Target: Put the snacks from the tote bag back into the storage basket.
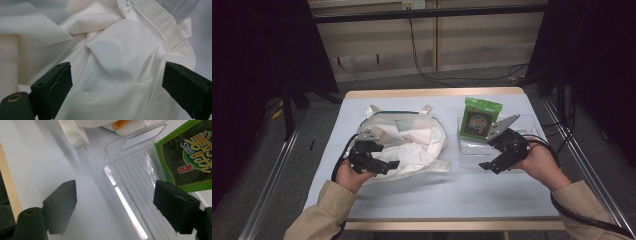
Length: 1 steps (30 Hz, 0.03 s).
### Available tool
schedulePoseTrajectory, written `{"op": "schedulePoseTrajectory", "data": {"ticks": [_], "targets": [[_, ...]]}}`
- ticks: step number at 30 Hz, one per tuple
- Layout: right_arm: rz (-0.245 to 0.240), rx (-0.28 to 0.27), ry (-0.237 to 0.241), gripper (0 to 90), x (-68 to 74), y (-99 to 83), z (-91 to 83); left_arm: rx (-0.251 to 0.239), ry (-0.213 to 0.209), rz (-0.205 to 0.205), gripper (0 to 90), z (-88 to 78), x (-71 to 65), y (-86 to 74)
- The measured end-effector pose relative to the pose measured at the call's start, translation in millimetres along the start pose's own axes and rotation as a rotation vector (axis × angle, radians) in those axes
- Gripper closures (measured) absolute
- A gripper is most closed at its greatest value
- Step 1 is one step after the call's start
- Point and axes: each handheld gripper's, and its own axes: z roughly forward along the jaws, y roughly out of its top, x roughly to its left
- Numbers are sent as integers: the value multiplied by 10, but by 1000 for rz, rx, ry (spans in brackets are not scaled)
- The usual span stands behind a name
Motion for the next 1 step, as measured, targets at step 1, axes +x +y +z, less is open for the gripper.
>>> {"op": "schedulePoseTrajectory", "data": {"ticks": [1], "targets": [[-3,-8,6,169,15,-15,3,-9,-2,-1,91,3,-6,-2]]}}
